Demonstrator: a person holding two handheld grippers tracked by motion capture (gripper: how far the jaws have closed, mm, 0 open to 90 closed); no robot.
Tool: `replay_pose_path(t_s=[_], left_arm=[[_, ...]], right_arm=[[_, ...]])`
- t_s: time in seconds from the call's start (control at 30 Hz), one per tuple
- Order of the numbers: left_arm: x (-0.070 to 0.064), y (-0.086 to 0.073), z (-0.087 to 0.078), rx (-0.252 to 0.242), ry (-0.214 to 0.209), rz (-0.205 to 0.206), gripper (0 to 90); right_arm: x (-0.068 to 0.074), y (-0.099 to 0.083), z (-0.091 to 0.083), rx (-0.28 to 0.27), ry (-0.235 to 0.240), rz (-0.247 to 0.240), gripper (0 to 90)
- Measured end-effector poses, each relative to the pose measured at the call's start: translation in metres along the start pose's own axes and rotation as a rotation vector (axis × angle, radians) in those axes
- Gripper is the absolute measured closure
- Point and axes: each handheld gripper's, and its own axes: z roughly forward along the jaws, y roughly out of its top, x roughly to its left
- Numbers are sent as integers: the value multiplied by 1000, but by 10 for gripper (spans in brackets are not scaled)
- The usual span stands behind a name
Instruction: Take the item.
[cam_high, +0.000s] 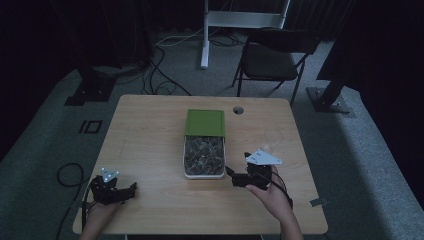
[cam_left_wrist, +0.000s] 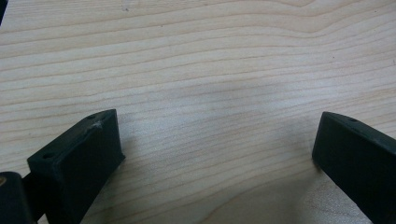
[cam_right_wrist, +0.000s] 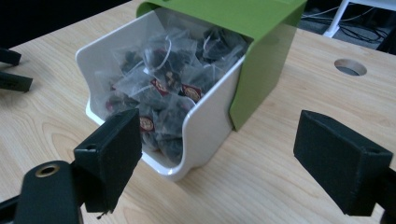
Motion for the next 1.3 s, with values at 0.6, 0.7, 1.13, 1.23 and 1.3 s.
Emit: replay_pose_path(t_s=[0.6, 0.7, 1.13, 1.23, 1.3], left_arm=[[0, 0, 0, 0, 0, 0, 19], [0, 0, 0, 0, 0, 1, 19], [0, 0, 0, 0, 0, -1, 19], [0, 0, 0, 0, 0, 0, 19], [0, 0, 0, 0, 0, 0, 20]], right_arm=[[20, 24, 24, -17, 41, -36, 166], [22, 25, 28, -12, 46, -42, 167], [30, 30, 46, 1, 68, -57, 169], [32, 31, 51, 7, 63, -58, 188], [32, 31, 53, 5, 68, -54, 188]])
